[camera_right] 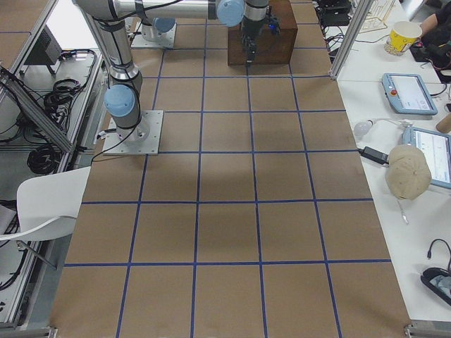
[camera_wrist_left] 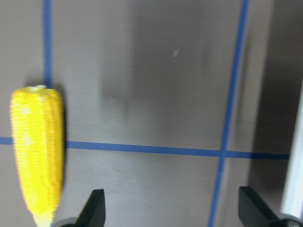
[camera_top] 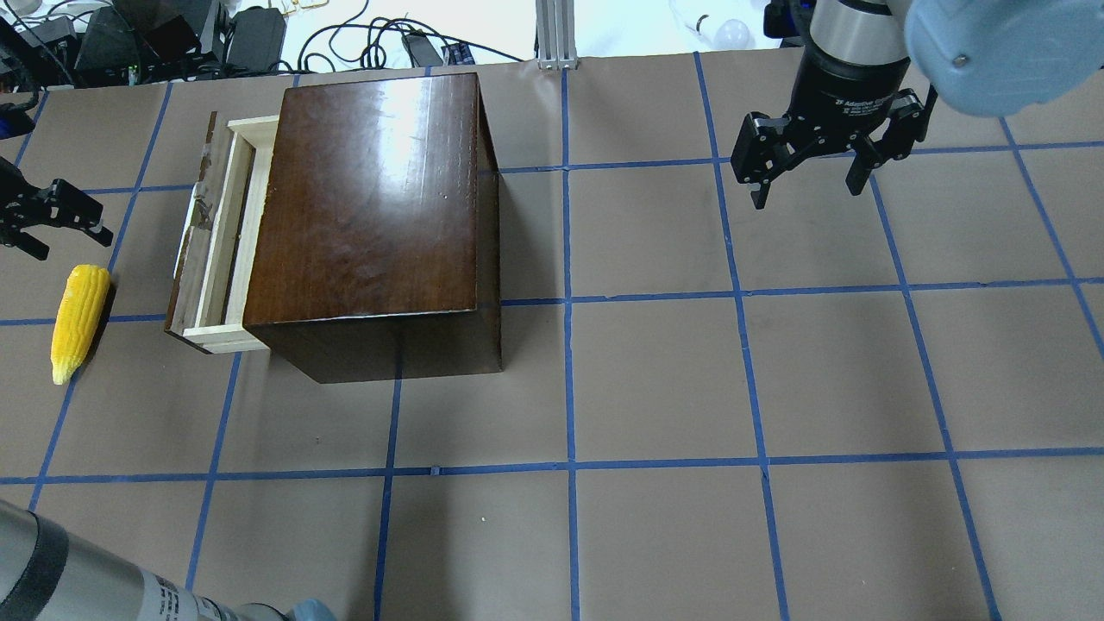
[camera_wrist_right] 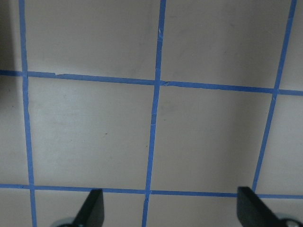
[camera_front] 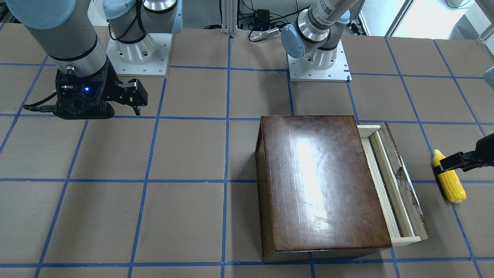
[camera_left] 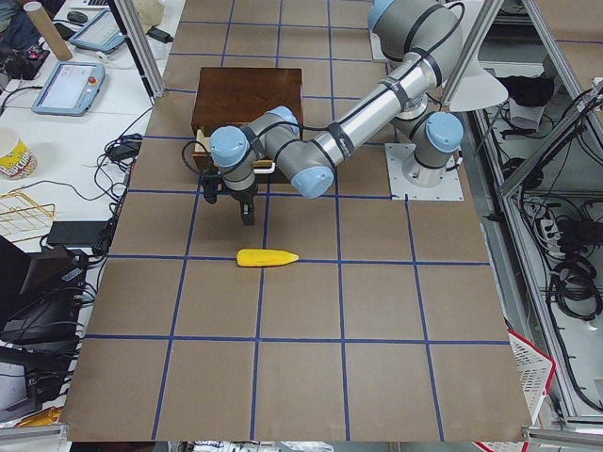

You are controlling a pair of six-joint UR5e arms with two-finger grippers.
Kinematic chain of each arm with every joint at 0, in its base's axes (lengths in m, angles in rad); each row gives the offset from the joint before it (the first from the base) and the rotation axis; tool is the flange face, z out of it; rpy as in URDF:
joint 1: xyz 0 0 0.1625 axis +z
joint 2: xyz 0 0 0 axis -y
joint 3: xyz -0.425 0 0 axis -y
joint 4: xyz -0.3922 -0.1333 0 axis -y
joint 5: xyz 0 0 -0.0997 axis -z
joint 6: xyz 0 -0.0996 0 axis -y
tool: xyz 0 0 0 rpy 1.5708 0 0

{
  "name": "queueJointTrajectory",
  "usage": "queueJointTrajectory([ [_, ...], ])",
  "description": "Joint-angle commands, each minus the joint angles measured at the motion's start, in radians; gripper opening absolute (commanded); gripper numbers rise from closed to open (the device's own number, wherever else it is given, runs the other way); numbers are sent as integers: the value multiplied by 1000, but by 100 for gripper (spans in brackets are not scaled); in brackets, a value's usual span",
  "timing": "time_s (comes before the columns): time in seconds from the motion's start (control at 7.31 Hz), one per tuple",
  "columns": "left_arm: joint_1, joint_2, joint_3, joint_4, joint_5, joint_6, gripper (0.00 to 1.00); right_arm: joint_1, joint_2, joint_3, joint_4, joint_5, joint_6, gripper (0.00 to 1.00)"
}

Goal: Open drawer and put corn inside
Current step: 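Release the handle and lower the left gripper onto the yellow corn cob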

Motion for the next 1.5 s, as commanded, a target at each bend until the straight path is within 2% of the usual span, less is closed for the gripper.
queueJointTrajectory([
  [0.0, 22, -50, -3, 80, 6, 34, 100, 0, 0, 0, 0, 0, 0, 100],
  [0.27, 65, -117, -9, 167, 5, 118, 100, 1, 0, 0, 0, 0, 0, 100],
  [0.96, 93, -187, -24, 176, 8, 166, 100, 1, 0, 0, 0, 0, 0, 100],
  [1.23, 93, -194, -24, 190, 8, 178, 80, 0, 0, 0, 0, 0, 0, 100],
  [1.37, 93, -194, -24, 190, 8, 188, 63, 0, 0, 0, 0, 0, 0, 100],
])
